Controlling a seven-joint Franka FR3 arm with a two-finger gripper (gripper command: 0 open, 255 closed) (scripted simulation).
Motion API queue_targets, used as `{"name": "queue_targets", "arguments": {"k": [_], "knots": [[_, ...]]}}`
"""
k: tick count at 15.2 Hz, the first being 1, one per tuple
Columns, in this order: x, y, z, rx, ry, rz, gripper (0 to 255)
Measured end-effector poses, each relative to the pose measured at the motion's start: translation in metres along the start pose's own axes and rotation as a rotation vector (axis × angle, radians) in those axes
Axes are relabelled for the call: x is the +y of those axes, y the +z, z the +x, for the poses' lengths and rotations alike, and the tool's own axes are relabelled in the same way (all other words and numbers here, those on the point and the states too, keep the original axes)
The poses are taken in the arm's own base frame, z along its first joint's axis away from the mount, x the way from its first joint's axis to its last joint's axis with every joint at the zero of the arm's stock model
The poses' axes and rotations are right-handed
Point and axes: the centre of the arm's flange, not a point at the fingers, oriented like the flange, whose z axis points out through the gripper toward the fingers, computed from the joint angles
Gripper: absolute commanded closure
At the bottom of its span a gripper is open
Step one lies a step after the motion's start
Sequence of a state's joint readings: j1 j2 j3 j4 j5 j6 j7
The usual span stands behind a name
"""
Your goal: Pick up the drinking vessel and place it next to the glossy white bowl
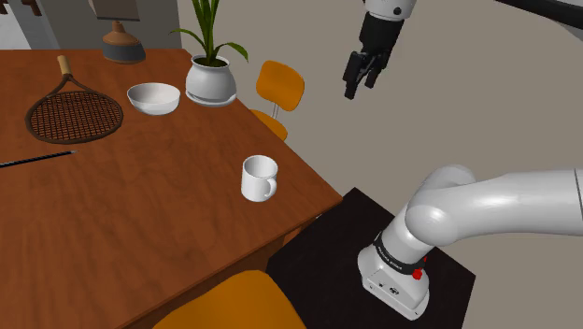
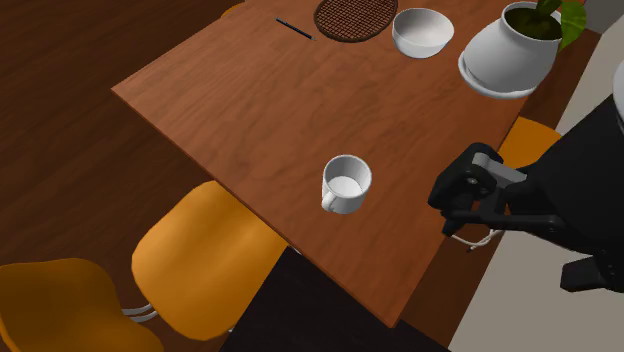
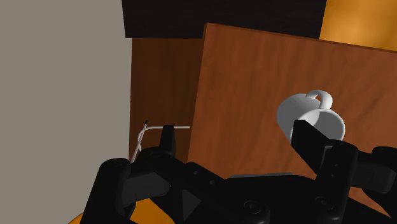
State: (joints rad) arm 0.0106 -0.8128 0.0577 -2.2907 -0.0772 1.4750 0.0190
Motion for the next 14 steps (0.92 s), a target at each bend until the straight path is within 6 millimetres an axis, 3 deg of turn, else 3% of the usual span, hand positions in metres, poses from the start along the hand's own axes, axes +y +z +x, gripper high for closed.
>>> {"name": "queue_targets", "arguments": {"k": [3, 14], "knots": [[-0.006, 0.011, 0.007, 0.002, 0.001, 0.007, 0], [-0.073, 0.117, 0.060, 0.025, 0.010, 0.072, 0]]}}
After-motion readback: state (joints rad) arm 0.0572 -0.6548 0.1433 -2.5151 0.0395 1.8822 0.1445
